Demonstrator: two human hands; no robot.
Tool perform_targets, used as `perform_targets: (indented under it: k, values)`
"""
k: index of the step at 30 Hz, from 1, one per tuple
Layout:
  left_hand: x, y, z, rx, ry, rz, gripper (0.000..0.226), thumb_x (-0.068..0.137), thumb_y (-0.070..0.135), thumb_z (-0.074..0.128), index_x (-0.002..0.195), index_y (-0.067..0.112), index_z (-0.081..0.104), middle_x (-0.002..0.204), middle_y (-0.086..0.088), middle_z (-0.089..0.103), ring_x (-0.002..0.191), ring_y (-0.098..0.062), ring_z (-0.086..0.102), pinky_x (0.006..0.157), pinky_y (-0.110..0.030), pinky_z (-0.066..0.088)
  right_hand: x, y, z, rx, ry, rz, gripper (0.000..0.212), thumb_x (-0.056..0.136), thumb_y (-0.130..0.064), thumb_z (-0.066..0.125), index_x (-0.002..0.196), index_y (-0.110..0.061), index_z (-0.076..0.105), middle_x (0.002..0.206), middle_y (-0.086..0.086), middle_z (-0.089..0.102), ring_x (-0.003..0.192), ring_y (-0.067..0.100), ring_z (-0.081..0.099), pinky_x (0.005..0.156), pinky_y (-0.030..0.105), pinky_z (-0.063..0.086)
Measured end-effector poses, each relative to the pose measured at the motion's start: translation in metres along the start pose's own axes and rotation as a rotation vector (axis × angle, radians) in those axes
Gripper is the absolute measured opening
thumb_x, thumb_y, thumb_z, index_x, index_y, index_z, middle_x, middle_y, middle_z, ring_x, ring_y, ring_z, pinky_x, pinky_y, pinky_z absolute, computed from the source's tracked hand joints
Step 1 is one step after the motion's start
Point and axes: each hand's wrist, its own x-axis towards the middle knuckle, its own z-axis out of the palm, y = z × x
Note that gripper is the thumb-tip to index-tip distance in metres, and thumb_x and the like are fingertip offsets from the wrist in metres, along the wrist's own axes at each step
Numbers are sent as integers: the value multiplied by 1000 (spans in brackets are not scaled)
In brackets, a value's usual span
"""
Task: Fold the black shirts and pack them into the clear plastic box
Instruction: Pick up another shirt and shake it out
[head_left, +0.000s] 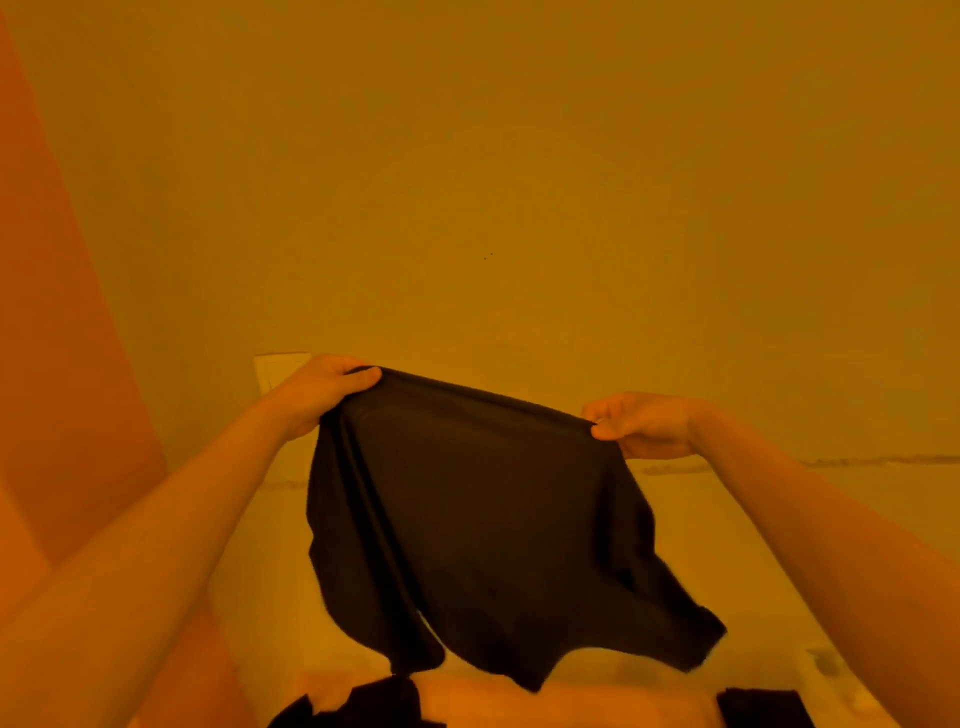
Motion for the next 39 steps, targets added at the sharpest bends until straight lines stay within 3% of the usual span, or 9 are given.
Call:
perform_targets:
  k: [4, 7, 9, 13, 19, 23, 28, 35, 39]
  values:
    - [1, -23, -2, 47, -27, -44, 14, 94, 14, 53, 89, 17, 66, 79, 4, 72, 69, -4, 67, 66, -16, 54, -4, -8, -1, -84, 295, -64, 3, 85, -8, 57, 82, -8, 55, 64, -6, 66, 64, 7, 61, 57, 16, 49]
    - [-2, -28, 10, 310, -241, -99, 3, 84, 24, 67, 82, 24, 70, 79, 8, 71, 76, -7, 64, 69, -14, 51, 5, -20, 8, -157, 411, -155, 20, 94, -4, 46, 79, -13, 56, 66, -4, 60, 58, 2, 56, 56, 14, 44]
    - [-5, -18, 34, 303, -404, -104, 23, 70, 37, 68, 90, 26, 68, 84, 12, 70, 80, -3, 64, 69, -13, 48, 14, -27, 21, -266, 429, -187, 22, 94, -5, 48, 76, -15, 56, 69, -3, 55, 59, 2, 53, 58, 16, 41]
    - [-8, 8, 116, 100, -414, 63, 36, 89, 15, 61, 123, 18, 51, 113, 5, 60, 101, -6, 57, 89, -21, 43, 34, -33, 45, -447, 388, -174, 23, 93, -5, 51, 74, -16, 56, 70, -2, 54, 55, -4, 51, 59, 16, 40]
    - [-21, 6, 175, 34, 314, 296, 11, 83, 19, 68, 76, 17, 60, 69, 10, 57, 65, 0, 53, 58, -9, 40, 28, -39, 42, -523, 526, -100, 23, 92, -10, 55, 70, -17, 57, 68, 0, 52, 63, 9, 47, 57, 22, 36]
    - [-43, -4, 199, 118, -85, 182, 15, 84, 20, 67, 98, 17, 68, 91, 7, 65, 79, 2, 57, 63, -4, 43, 17, -43, 36, -493, 573, -86, 22, 92, -11, 55, 71, -17, 57, 70, 0, 54, 65, 10, 49, 59, 22, 38]
    - [-41, 4, 209, 97, -275, 113, 36, 85, 21, 66, 120, 12, 59, 100, 3, 62, 88, -2, 56, 61, -2, 43, 10, -45, 37, -496, 561, -54, 22, 94, -12, 53, 73, -16, 56, 68, -1, 51, 61, 9, 46, 55, 19, 37]
    - [-39, 11, 214, 137, -294, 140, 5, 86, 22, 64, 84, 18, 63, 80, 7, 63, 75, -2, 61, 72, -14, 47, 6, -44, 33, -411, 588, -58, 21, 93, -11, 54, 72, -14, 56, 72, 0, 55, 66, 9, 52, 58, 20, 42]
    - [-39, 2, 227, 191, -197, 89, 32, 78, 30, 73, 101, 15, 58, 93, 4, 61, 90, -13, 60, 78, -24, 49, 8, -47, 36, -360, 610, -63, 23, 93, -10, 54, 70, -13, 55, 71, 2, 55, 66, 10, 53, 57, 21, 44]
